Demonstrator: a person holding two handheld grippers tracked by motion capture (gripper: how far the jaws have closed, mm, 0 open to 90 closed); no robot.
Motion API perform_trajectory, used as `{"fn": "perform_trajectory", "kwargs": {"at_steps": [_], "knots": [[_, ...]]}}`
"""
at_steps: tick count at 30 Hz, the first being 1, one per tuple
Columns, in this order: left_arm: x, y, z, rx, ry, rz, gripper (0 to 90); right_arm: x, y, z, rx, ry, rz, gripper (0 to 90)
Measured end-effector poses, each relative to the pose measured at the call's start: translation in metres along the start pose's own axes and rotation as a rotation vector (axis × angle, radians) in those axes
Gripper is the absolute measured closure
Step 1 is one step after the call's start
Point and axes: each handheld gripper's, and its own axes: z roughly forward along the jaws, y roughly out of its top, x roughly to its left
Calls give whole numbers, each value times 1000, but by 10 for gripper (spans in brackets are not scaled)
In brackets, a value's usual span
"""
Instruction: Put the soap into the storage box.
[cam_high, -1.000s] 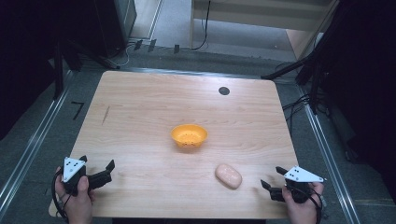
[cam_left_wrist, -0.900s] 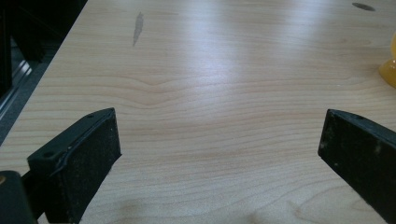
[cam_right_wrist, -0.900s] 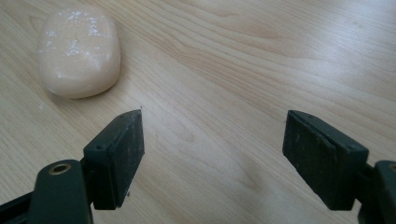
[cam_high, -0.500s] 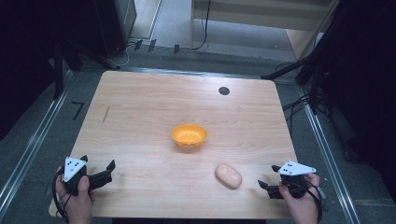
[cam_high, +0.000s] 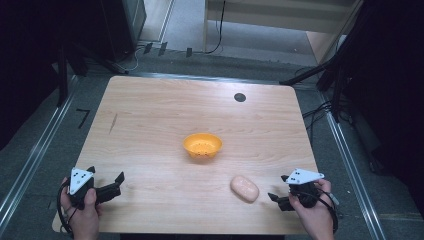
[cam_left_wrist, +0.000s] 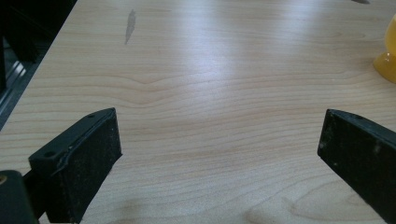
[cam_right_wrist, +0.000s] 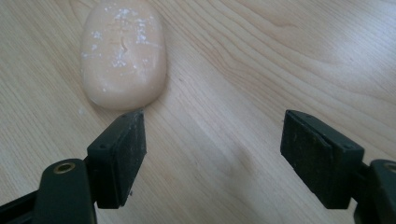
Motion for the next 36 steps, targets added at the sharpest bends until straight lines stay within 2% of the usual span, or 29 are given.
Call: {"fn": "perform_trajectory", "kwargs": {"at_steps": [7,8,19,25,36], "knots": [[-1,0,0,-2,2,5,0,4,11,5,17,27,-18,240],[-1,0,0,0,2,8,0,5,14,7,17,33,-33,240],[-2,0,0,6,9,18,0,13,24,17,34,64,-39,236],[-3,0,1,8,18,25,0,20,32,24,46,87,-62,234],[-3,0,1,9,21,27,0,30,40,35,67,107,-63,231]]}}
